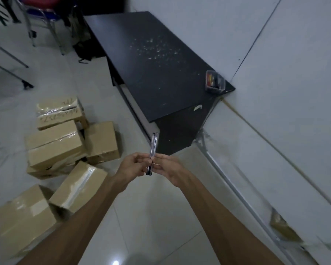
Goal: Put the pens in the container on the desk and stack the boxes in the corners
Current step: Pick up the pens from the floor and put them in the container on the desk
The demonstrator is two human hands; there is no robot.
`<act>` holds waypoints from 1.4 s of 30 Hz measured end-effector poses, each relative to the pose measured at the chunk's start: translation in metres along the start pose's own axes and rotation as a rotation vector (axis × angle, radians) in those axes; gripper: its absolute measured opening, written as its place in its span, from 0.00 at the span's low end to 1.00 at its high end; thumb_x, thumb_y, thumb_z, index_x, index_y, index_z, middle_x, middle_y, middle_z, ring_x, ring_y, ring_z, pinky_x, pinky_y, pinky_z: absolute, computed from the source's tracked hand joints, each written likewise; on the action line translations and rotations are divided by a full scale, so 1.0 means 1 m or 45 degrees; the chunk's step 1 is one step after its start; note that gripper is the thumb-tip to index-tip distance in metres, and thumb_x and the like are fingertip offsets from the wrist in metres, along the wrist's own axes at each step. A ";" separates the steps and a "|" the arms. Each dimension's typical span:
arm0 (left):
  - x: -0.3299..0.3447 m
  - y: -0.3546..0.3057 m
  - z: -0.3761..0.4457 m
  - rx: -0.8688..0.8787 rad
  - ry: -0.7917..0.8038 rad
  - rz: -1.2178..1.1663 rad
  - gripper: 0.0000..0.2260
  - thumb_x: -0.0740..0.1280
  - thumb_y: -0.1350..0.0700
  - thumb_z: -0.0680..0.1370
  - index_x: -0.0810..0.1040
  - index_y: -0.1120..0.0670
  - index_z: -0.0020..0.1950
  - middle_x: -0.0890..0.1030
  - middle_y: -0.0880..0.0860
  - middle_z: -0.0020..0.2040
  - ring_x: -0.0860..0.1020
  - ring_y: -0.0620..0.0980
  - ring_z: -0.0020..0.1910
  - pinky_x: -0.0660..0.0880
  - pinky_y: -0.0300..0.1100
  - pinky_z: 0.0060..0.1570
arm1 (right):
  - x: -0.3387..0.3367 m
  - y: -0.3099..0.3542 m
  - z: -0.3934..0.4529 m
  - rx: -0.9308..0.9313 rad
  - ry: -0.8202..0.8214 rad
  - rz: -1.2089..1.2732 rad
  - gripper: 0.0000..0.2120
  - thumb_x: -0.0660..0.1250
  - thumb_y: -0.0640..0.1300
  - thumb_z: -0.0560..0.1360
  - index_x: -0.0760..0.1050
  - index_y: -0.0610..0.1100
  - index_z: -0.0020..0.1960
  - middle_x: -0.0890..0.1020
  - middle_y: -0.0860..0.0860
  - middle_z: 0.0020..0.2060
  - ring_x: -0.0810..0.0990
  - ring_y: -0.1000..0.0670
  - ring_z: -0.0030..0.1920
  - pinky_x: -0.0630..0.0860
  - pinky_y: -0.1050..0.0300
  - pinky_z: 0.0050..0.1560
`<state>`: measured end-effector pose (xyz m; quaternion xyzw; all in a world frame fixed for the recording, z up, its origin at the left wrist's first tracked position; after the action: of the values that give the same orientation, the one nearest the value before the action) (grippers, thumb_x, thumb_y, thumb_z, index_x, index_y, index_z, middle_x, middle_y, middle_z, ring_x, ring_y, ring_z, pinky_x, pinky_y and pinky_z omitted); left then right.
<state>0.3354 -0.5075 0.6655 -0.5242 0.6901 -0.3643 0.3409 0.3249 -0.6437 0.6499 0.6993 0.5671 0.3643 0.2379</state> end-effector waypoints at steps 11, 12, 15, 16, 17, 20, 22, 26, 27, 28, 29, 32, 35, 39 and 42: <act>0.043 -0.141 0.106 0.145 0.171 0.152 0.08 0.71 0.61 0.76 0.79 0.54 0.54 0.82 0.52 0.42 0.78 0.46 0.36 0.76 0.36 0.34 | -0.055 0.147 0.051 -0.101 -0.219 0.051 0.12 0.68 0.37 0.77 0.78 0.38 0.60 0.84 0.44 0.46 0.83 0.50 0.41 0.81 0.60 0.41; 0.045 -0.152 0.121 0.147 0.185 0.188 0.08 0.71 0.61 0.76 0.79 0.55 0.54 0.82 0.53 0.43 0.79 0.46 0.36 0.77 0.36 0.34 | -0.058 0.158 0.060 -0.099 -0.240 0.069 0.12 0.68 0.37 0.77 0.78 0.38 0.60 0.83 0.44 0.45 0.82 0.50 0.40 0.81 0.60 0.41; 0.054 -0.180 0.163 0.131 0.227 0.272 0.09 0.73 0.61 0.74 0.80 0.56 0.54 0.84 0.54 0.42 0.80 0.47 0.34 0.77 0.37 0.34 | -0.071 0.184 0.084 -0.086 -0.284 0.132 0.08 0.67 0.36 0.77 0.79 0.39 0.56 0.81 0.44 0.42 0.78 0.50 0.37 0.81 0.60 0.38; 0.059 -0.188 0.176 0.138 0.243 0.298 0.09 0.73 0.61 0.74 0.81 0.56 0.53 0.84 0.54 0.41 0.80 0.47 0.34 0.77 0.38 0.34 | -0.077 0.193 0.091 -0.086 -0.300 0.139 0.05 0.67 0.36 0.77 0.79 0.41 0.52 0.81 0.45 0.40 0.79 0.51 0.36 0.80 0.60 0.37; 0.065 -0.197 0.189 0.148 0.263 0.325 0.08 0.73 0.61 0.74 0.81 0.55 0.53 0.84 0.54 0.42 0.80 0.47 0.34 0.77 0.38 0.35 | -0.085 0.201 0.098 -0.088 -0.317 0.155 0.04 0.67 0.36 0.77 0.79 0.43 0.49 0.82 0.46 0.40 0.80 0.52 0.36 0.80 0.61 0.37; 0.091 -0.217 0.219 0.171 0.293 0.371 0.07 0.71 0.60 0.76 0.81 0.54 0.54 0.84 0.54 0.45 0.81 0.49 0.40 0.78 0.38 0.38 | -0.111 0.226 0.118 -0.070 -0.337 0.161 0.04 0.67 0.36 0.78 0.78 0.44 0.49 0.83 0.46 0.42 0.83 0.51 0.40 0.80 0.62 0.38; 0.115 -0.227 0.242 0.153 0.291 0.344 0.09 0.69 0.60 0.77 0.80 0.54 0.56 0.84 0.54 0.49 0.82 0.50 0.45 0.80 0.39 0.41 | -0.137 0.244 0.134 -0.072 -0.379 0.170 0.04 0.67 0.37 0.78 0.79 0.43 0.52 0.84 0.46 0.44 0.83 0.51 0.41 0.80 0.63 0.38; 0.174 -0.246 0.292 0.123 0.335 0.348 0.14 0.70 0.61 0.76 0.79 0.53 0.62 0.83 0.51 0.51 0.81 0.48 0.47 0.77 0.39 0.42 | -0.200 0.278 0.175 -0.076 -0.456 0.137 0.13 0.69 0.37 0.77 0.78 0.38 0.61 0.84 0.43 0.52 0.83 0.47 0.48 0.80 0.57 0.48; 0.184 -0.251 0.300 0.130 0.332 0.351 0.16 0.71 0.61 0.76 0.78 0.53 0.62 0.83 0.51 0.51 0.80 0.48 0.47 0.77 0.38 0.42 | -0.212 0.286 0.183 -0.075 -0.467 0.104 0.14 0.69 0.37 0.77 0.78 0.37 0.62 0.84 0.42 0.53 0.83 0.46 0.50 0.80 0.55 0.50; 0.186 -0.254 0.302 0.143 0.330 0.355 0.16 0.71 0.61 0.76 0.78 0.53 0.63 0.82 0.50 0.52 0.80 0.48 0.48 0.77 0.38 0.42 | -0.215 0.292 0.186 -0.092 -0.466 0.066 0.14 0.68 0.37 0.77 0.78 0.38 0.62 0.84 0.42 0.54 0.83 0.46 0.50 0.80 0.56 0.50; 0.195 -0.258 0.310 0.164 0.321 0.369 0.17 0.71 0.62 0.76 0.77 0.53 0.63 0.82 0.50 0.52 0.80 0.48 0.48 0.77 0.38 0.43 | -0.223 0.299 0.191 -0.101 -0.476 0.036 0.14 0.68 0.36 0.77 0.77 0.38 0.62 0.83 0.42 0.54 0.83 0.47 0.49 0.80 0.57 0.49; 0.242 -0.271 0.358 0.164 0.239 0.384 0.18 0.72 0.61 0.75 0.77 0.54 0.64 0.81 0.48 0.50 0.80 0.46 0.45 0.77 0.37 0.42 | -0.276 0.329 0.224 -0.110 -0.463 -0.019 0.14 0.68 0.35 0.77 0.76 0.37 0.62 0.83 0.45 0.49 0.83 0.51 0.42 0.80 0.61 0.42; 0.272 -0.280 0.393 0.169 0.180 0.423 0.17 0.72 0.60 0.75 0.77 0.54 0.64 0.82 0.48 0.50 0.80 0.45 0.44 0.77 0.38 0.41 | -0.310 0.351 0.250 -0.090 -0.460 -0.098 0.14 0.68 0.34 0.76 0.76 0.36 0.62 0.82 0.48 0.45 0.83 0.50 0.42 0.81 0.61 0.41; 0.299 -0.285 0.434 0.198 0.098 0.480 0.18 0.74 0.57 0.74 0.78 0.54 0.63 0.82 0.50 0.49 0.81 0.49 0.44 0.81 0.44 0.44 | -0.344 0.367 0.292 -0.037 -0.511 -0.185 0.13 0.71 0.34 0.74 0.79 0.39 0.59 0.82 0.42 0.54 0.84 0.44 0.50 0.83 0.51 0.50; 0.308 -0.286 0.455 0.221 0.042 0.549 0.21 0.75 0.55 0.73 0.78 0.55 0.64 0.83 0.52 0.54 0.82 0.50 0.48 0.81 0.49 0.51 | -0.356 0.373 0.314 -0.001 -0.524 -0.255 0.14 0.73 0.33 0.71 0.80 0.39 0.57 0.82 0.42 0.55 0.83 0.43 0.51 0.82 0.47 0.52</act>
<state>0.7921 -0.9258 0.6552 -0.3273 0.7577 -0.3496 0.4433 0.7677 -1.0536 0.6475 0.6990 0.5732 0.1888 0.3837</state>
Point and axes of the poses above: each hand's wrist, its own z-axis towards the middle knuckle, its own x-axis out of the palm, y = z × x, the point moved 5 cm from there along z, towards the middle knuckle
